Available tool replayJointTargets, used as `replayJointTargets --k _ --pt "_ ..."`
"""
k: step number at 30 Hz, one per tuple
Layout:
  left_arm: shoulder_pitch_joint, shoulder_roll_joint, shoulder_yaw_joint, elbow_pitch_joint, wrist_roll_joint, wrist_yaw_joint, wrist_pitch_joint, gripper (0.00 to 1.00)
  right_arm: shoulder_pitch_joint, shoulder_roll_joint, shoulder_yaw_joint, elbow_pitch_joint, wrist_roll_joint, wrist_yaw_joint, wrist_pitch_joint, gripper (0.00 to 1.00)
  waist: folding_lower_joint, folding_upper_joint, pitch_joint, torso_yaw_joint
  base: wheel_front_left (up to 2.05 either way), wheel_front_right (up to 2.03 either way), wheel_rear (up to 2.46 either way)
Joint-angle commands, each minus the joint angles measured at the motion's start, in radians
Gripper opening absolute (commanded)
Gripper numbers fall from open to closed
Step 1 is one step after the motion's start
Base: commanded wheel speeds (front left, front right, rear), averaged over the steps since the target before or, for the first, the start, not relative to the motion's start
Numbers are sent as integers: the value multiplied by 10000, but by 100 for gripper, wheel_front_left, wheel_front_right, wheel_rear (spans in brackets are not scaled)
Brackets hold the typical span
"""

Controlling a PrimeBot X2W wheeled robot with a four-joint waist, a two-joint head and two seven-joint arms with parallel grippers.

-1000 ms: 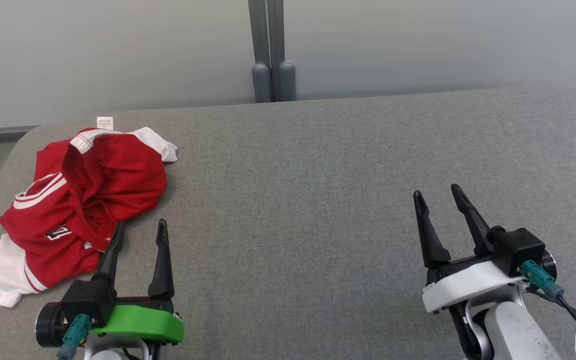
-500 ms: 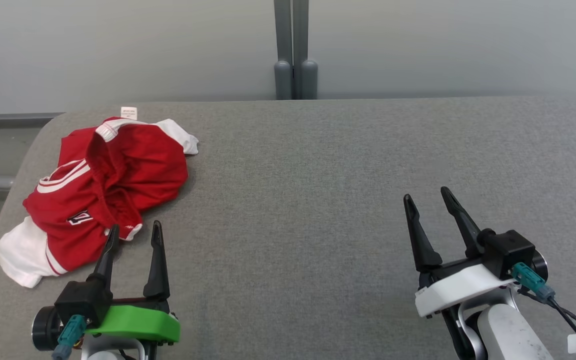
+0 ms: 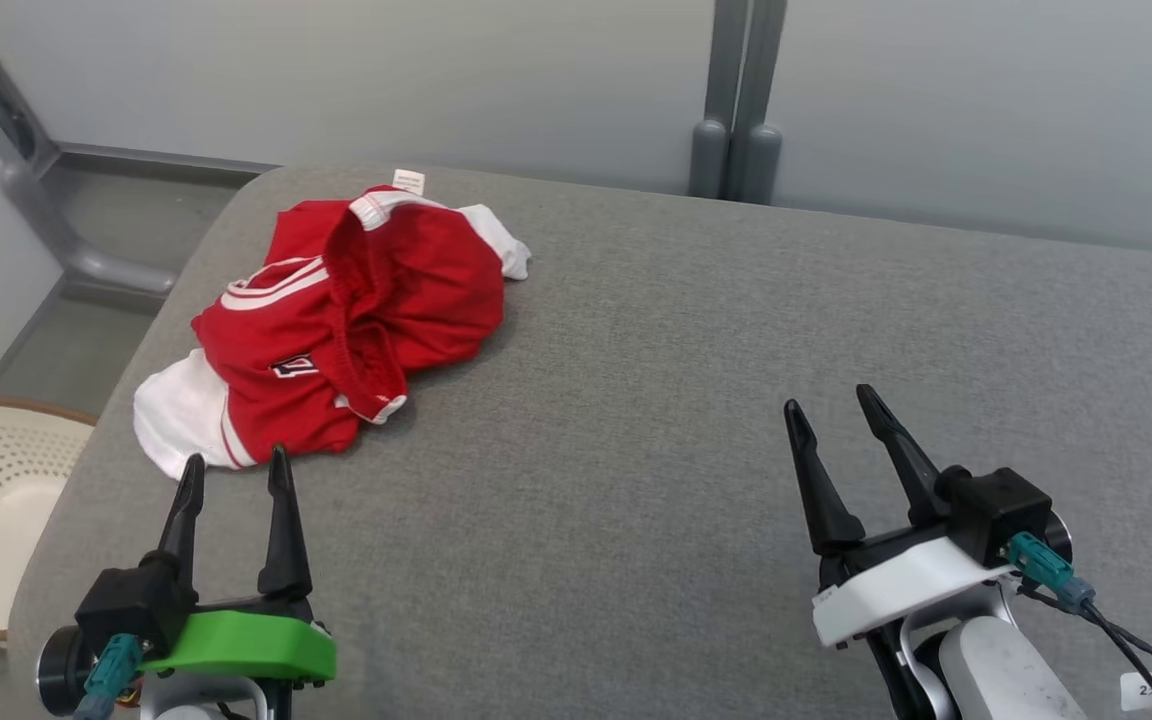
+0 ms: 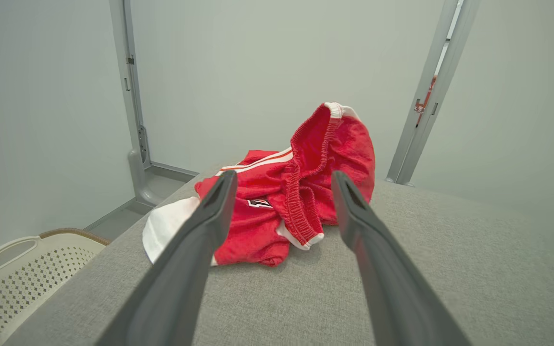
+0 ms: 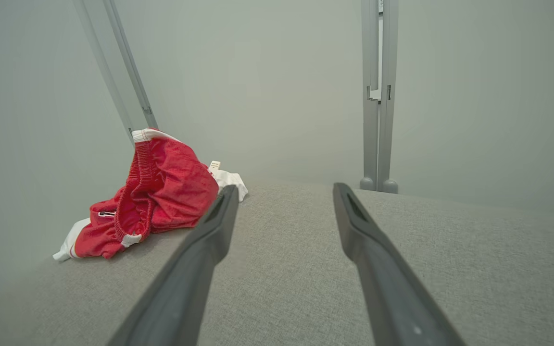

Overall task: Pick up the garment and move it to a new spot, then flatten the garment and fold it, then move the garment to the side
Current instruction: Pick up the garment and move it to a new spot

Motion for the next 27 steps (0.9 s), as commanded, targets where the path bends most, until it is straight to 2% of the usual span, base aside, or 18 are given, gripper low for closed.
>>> replayJointTargets --k 1,7,13,18,21,24,27 --pt "94 53 53 15 -4 72 -5 100 30 -37 25 -39 53 4 -31 100 0 0 12 735 0 0 0" --pt "95 53 153 26 -145 94 -5 100 -8 -77 83 -80 101 4 -31 100 0 0 103 1293 0 0 0" --pt "65 51 72 -89 -242 87 -7 100 -104 -144 161 -86 231 4 -30 100 0 0 156 1448 0 0 0" --pt "-2 50 50 115 -431 25 -5 100 -192 -165 302 -125 263 4 -31 100 0 0 199 1238 0 0 0" --pt "-367 146 -120 595 -555 -204 170 100 -231 -237 400 -127 283 4 -30 100 0 0 239 1023 0 0 0" --pt "-908 479 -222 803 -738 -399 827 100 -270 -315 479 -143 290 4 -31 100 0 0 276 793 0 0 0" --pt "-1641 1049 -335 880 -837 -526 1774 100 -357 -335 549 -173 297 4 -31 100 0 0 325 487 0 0 0"
